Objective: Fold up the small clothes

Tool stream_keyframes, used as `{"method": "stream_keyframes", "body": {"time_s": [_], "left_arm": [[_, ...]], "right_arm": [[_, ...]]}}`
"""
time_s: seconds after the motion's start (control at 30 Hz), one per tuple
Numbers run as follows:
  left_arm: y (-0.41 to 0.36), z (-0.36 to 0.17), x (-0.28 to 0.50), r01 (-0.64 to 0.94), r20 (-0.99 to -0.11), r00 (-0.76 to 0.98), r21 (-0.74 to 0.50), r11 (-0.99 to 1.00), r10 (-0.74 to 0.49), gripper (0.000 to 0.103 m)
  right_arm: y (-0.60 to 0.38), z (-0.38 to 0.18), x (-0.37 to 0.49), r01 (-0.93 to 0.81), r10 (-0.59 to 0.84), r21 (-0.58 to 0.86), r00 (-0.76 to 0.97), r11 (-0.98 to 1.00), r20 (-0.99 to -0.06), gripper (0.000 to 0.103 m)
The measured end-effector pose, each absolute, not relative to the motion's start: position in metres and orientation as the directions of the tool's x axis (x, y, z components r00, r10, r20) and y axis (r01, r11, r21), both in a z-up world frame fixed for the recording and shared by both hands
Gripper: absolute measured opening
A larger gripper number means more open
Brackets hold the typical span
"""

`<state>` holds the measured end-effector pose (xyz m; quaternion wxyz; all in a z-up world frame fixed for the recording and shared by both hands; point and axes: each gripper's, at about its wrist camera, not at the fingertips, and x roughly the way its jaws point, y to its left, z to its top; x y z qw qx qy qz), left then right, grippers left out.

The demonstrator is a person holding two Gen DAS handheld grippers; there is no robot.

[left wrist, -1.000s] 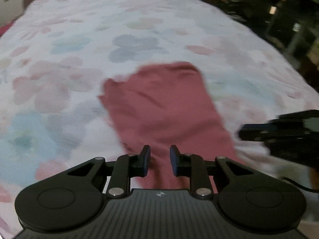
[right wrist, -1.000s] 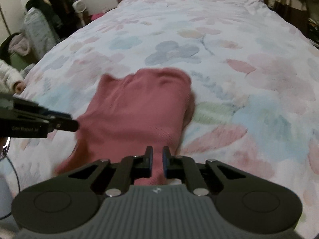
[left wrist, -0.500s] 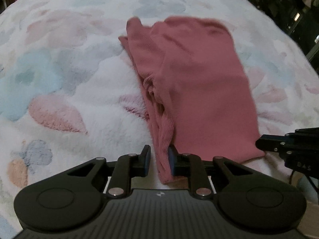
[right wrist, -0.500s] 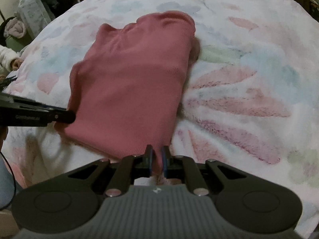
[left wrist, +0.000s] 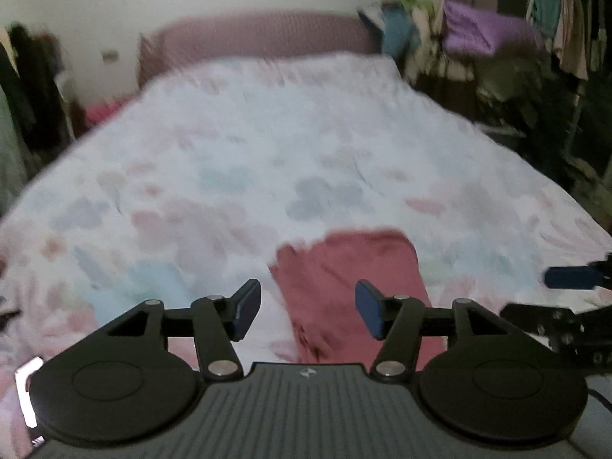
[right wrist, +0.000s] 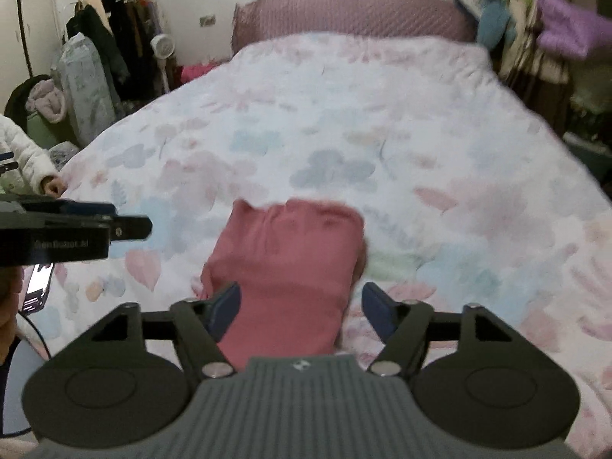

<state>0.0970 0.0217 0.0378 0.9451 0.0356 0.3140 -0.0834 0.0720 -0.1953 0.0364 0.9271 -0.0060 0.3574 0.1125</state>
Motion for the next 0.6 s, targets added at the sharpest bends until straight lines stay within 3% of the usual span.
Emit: {"method": "stream_keyframes", "body": {"time_s": [0.07, 0.13, 0.27, 0.6], "left_arm": [[0.018, 0.038, 0.085, 0.178, -0.563, 0.818, 0.061, 0.982, -0.113, 0.071], [0.016, 0.037, 0.073, 0.148, -0.538, 0.839, 0.080, 0.986, -0.082, 0.083], [0.012, 0.026, 0.056, 0.139, -0.544, 0.836, 0.095, 0.986, -0.065, 0.090], [0.002, -0.011, 0.022, 0.128, -0.675, 0.738, 0.130, 0.983, -0.006, 0.090]], "right_arm": [[-0.193, 0.041, 0.059, -0.191, 0.181, 0.055, 0.745, 0.980, -0.642, 0.076], [-0.191, 0.042, 0.045, -0.164, 0.161, 0.053, 0.765, 0.985, -0.624, 0.076], [-0.186, 0.032, 0.016, -0.143, 0.148, 0.057, 0.781, 0.988, -0.607, 0.076], [-0.184, -0.014, -0.021, -0.118, 0.131, 0.066, 0.707, 0.991, -0.695, 0.076]]}}
